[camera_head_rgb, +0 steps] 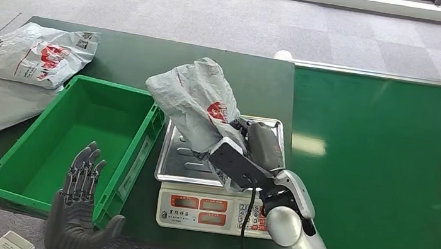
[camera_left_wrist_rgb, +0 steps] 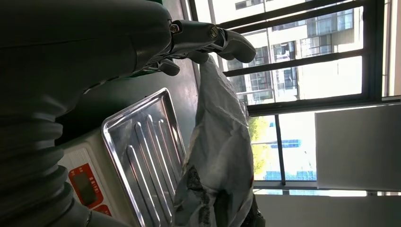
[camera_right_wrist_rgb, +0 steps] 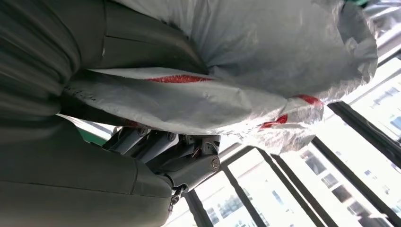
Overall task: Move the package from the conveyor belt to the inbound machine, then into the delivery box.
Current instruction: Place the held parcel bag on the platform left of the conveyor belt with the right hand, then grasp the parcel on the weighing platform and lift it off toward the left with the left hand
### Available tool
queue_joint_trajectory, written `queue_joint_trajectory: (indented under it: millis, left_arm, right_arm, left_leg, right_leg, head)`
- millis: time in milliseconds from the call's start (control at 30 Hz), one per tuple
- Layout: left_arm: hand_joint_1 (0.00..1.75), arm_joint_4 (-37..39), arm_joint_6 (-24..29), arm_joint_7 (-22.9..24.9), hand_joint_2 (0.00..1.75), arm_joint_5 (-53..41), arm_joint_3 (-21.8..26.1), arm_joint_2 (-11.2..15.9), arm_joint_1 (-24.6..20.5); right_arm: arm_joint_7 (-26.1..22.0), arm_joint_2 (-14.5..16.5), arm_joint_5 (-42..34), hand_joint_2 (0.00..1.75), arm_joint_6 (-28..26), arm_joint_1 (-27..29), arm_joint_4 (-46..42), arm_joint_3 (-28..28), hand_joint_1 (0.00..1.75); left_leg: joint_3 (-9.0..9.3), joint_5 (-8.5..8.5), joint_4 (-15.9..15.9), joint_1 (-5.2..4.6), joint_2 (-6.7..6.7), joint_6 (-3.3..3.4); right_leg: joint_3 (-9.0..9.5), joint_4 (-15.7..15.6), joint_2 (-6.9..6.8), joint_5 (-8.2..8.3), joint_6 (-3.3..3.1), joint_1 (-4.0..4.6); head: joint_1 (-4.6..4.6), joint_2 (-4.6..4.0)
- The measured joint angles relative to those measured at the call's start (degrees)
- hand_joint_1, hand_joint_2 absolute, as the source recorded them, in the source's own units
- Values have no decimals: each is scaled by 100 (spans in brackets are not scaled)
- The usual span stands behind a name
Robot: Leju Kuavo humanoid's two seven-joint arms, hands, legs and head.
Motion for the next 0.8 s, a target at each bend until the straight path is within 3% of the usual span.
queue_joint_trajectory:
  millis: [200,400,500,633,800]
  left_arm:
    - [0,-18,35,105,175,-103,14,85,55]
    - [0,-81,-20,147,175,-259,183,128,136]
    - [0,-158,-159,160,175,-549,471,70,180]
    - [0,-261,-312,41,175,-1045,878,-96,153]
    - [0,-343,-371,7,175,-1195,1098,-242,93]
  right_arm:
    - [457,65,677,175,-48,11,382,33,0]
    - [522,64,850,175,-198,165,447,-8,0]
    - [107,54,509,175,-619,489,275,-187,0]
    - [-1085,50,-387,175,-1332,985,-281,-489,0]
    - [-1368,50,-620,175,-1458,1279,-755,-652,0]
  left_leg:
    - [-3,0,0,0,-1,0]
    - [-4,-1,0,0,0,-1]
    - [-6,-1,0,0,-3,-1]
    - [-11,-3,0,0,-3,-2]
    - [-9,-6,0,-1,1,-4]
  right_leg:
    - [-4,0,0,0,0,0]
    - [-8,0,0,-1,-2,3]
    - [-10,0,-3,-2,-3,3]
    - [-15,-1,-2,-3,-3,2]
    - [-16,-1,1,-3,-4,2]
  head:
    - [0,0]
    - [0,0]
    - [0,0]
    - [1,0]
    - [0,0]
